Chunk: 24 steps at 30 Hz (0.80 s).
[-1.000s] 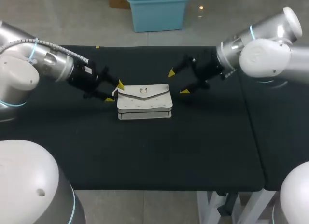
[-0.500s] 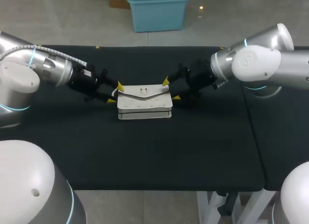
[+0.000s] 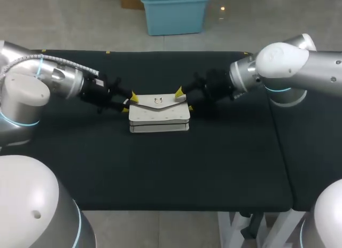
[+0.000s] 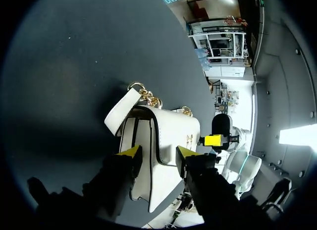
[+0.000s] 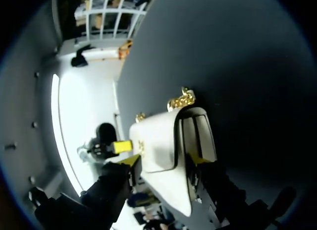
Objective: Pick up the bag, open it, inspect its contents, close it, and place it on the opposite side
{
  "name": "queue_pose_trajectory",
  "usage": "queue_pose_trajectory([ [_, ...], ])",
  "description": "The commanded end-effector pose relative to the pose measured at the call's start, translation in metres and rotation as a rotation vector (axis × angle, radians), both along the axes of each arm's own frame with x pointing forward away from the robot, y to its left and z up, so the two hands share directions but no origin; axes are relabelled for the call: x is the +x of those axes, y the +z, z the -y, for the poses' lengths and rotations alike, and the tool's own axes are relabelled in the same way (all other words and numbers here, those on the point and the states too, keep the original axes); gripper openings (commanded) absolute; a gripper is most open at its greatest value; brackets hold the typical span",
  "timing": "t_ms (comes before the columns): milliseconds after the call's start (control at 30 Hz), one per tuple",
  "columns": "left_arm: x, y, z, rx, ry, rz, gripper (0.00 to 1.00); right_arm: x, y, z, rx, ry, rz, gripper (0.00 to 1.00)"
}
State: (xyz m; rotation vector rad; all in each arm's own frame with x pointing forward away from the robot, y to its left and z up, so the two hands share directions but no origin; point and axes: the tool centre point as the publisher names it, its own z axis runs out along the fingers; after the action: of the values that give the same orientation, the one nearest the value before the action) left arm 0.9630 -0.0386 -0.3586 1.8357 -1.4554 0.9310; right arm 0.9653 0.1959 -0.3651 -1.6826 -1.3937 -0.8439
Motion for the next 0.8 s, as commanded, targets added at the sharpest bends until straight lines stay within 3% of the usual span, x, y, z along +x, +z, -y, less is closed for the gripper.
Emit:
queue_pose_trajectory([
  [33,0.005,-0.008,0.004,-0.013,0.002,0.003,0.46,0.006,-0.006,-0.002,0.037,0.083,-0.039,0.56],
  [100,0.007,-0.009,0.004,-0.019,0.003,0.005,0.46,0.005,-0.008,-0.003,0.039,0.095,-0.046,0.59],
  [300,0.014,-0.023,0.006,-0.012,0.016,-0.003,0.31,0.004,-0.025,-0.011,0.018,0.136,-0.083,0.29],
  [367,0.015,-0.027,0.005,-0.013,0.02,-0.008,0.21,0.004,-0.031,-0.012,0.016,0.14,-0.089,0.25],
  [400,0.016,-0.03,0.004,-0.01,0.026,-0.011,0.0,0.004,-0.033,-0.012,0.016,0.139,-0.092,0.11],
  [433,0.016,-0.031,0.003,-0.012,0.028,-0.014,0.0,0.003,-0.035,-0.012,0.019,0.138,-0.095,0.0],
  [733,0.012,-0.028,0.001,-0.02,0.01,0.014,0.03,0.003,-0.032,-0.005,0.037,0.092,-0.076,0.0],
  [767,0.011,-0.026,0.001,-0.022,0.003,0.021,0.2,0.003,-0.03,-0.004,0.036,0.086,-0.068,0.19],
  [800,0.01,-0.023,0.001,-0.026,-0.002,0.034,0.43,0.004,-0.026,-0.003,0.034,0.081,-0.06,0.64],
])
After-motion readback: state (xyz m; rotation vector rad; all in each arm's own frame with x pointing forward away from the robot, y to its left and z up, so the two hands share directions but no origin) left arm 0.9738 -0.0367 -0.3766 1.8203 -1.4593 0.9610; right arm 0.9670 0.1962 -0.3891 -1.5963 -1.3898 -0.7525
